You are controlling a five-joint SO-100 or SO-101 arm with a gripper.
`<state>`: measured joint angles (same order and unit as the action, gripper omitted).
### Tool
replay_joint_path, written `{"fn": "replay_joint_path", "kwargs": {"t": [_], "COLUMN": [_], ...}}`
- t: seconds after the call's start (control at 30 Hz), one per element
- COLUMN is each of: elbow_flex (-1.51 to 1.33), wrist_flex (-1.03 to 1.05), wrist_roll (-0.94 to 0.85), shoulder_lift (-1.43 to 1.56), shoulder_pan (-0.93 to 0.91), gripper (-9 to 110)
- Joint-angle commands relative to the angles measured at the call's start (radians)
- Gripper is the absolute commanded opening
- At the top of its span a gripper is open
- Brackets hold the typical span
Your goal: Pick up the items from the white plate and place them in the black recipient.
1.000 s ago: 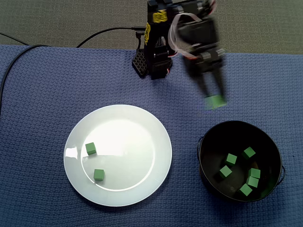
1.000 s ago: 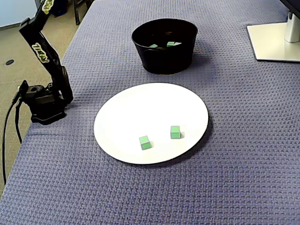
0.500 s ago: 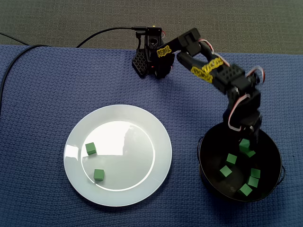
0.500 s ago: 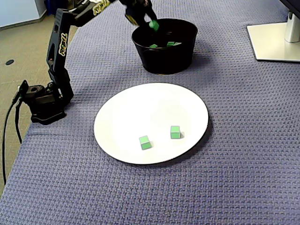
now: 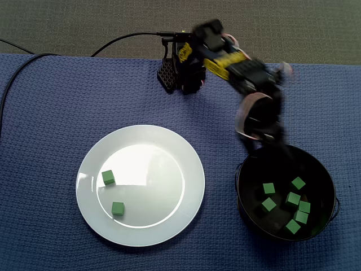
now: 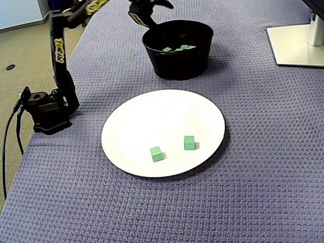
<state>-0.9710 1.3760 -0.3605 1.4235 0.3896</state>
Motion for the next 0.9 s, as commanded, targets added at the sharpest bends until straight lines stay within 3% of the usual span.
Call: {"fn": "replay_joint_path", "kwargs": {"t": [0.0,0.27,0.4,0.53,0.7,0.87], "elbow_flex": [-0.126,-0.341,-0.367,-0.304,-0.005,0.055], "wrist_flex": [-0.012,-0.057,-0.112,-0.074,0.069,0.043], "wrist_roll": [-0.212,-0.532,-0.545,-0.439,-0.339,-0.319], "shoulder_lift": [0.261,0.201,0.083,-0.1,-0.38,-0.434], "shoulder_pan": [-0.337,-0.927,-1.092,-1.129,-1.104,-1.092], "gripper": [36,33,32,31,30,30]}}
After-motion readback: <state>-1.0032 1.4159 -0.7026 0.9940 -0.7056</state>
